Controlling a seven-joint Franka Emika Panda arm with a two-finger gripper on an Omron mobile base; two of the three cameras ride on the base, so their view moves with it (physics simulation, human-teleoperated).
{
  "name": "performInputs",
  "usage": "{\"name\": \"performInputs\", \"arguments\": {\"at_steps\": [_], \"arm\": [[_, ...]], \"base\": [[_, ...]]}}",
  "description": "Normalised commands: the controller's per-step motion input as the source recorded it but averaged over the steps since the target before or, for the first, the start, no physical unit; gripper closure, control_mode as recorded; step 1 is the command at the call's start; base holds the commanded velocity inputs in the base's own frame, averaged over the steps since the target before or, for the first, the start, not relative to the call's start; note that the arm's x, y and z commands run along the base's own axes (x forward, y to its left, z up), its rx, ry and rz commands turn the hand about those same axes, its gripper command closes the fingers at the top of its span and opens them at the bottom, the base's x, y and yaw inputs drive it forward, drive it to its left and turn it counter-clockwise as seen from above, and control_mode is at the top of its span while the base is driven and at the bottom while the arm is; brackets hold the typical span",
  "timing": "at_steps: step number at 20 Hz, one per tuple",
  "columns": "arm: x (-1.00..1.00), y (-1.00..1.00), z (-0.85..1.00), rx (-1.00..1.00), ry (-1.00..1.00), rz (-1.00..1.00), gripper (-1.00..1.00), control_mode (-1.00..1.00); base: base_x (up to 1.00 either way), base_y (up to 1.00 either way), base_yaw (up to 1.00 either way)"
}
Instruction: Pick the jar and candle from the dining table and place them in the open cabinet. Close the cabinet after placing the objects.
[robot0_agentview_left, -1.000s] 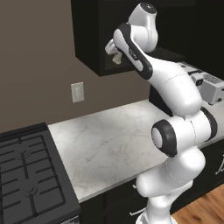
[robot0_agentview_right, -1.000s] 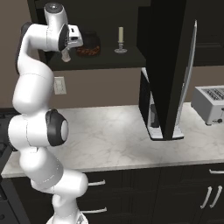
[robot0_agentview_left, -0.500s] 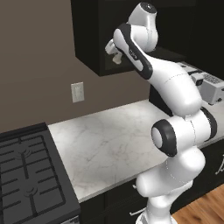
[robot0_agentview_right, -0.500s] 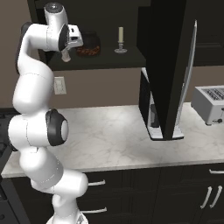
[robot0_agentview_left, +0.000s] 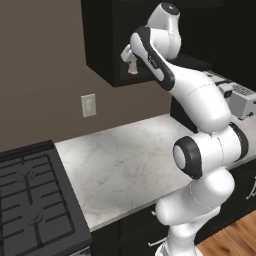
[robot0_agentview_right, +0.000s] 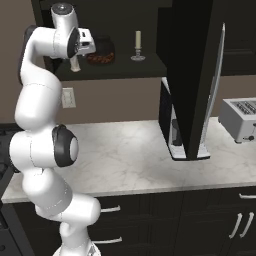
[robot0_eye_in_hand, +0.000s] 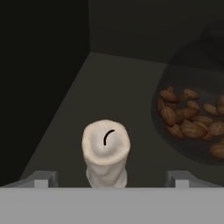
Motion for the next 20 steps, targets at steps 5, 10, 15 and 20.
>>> {"name": "performInputs", "arguments": {"at_steps": [5, 10, 15, 20], "arm": [[-0.01, -0.19, 0.02, 0.0, 0.0, 0.0, -1.0, -1.0], [-0.5, -0.48, 0.09, 0.03, -0.03, 0.0, -1.0, -1.0], [-0.89, -0.38, 0.11, 0.05, -0.1, 0.0, -1.0, -1.0], [-1.0, -0.24, 0.02, 0.04, -0.14, 0.0, -1.0, -1.0]], "base": [[0.0, 0.0, 0.0], [0.0, 0.0, 0.0], [0.0, 0.0, 0.0], [0.0, 0.0, 0.0]]}}
